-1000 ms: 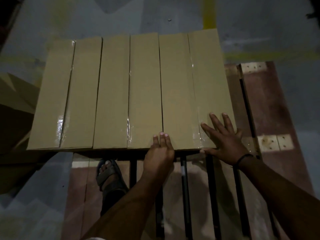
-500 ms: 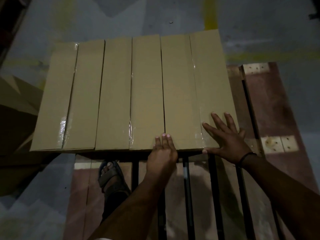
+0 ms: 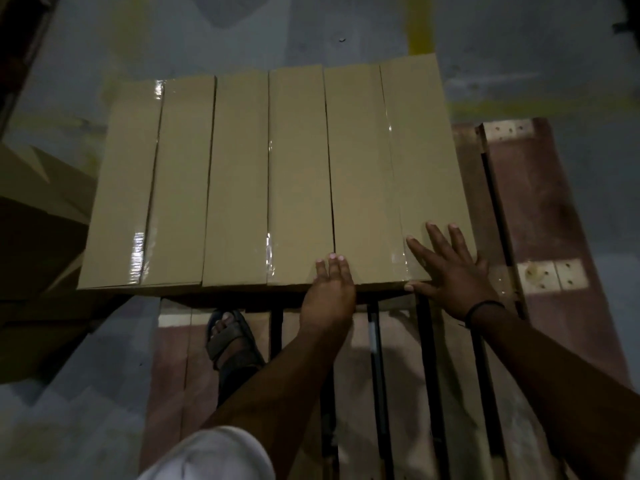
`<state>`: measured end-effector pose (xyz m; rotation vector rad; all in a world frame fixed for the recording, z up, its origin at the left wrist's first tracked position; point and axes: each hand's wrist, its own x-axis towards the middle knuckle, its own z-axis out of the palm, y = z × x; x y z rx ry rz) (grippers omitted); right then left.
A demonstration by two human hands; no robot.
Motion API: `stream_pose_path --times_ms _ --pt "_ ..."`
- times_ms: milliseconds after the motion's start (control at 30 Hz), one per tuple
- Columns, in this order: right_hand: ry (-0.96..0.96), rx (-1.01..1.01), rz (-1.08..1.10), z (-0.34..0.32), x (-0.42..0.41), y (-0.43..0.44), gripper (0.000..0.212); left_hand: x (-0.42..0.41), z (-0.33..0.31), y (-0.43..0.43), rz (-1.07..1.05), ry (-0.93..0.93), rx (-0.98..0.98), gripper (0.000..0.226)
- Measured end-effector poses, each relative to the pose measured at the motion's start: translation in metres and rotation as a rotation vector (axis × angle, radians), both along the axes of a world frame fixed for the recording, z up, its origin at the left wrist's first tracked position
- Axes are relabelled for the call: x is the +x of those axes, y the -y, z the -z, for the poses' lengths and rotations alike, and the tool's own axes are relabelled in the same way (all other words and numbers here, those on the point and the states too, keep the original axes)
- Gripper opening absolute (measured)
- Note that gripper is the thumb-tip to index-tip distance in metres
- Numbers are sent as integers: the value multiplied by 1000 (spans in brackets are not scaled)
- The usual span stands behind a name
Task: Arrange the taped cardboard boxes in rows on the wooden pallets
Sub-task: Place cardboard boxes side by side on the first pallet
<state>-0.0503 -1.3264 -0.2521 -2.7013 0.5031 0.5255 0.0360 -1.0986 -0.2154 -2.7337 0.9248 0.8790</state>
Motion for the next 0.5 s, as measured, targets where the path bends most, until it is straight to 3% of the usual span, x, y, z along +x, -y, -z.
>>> stream_pose_path --times_ms 67,200,500 --pt "-26 17 81 -11 -7 -22 81 -16 -6 -12 -73 -71 -10 90" --pt "-5 264 117 -64 -37 -71 63 -95 -42 -28 -239 -149 -103 90" --pt "221 301 99 -258 -170 -93 54 -218 -255 -6 -255 -65 -194 92"
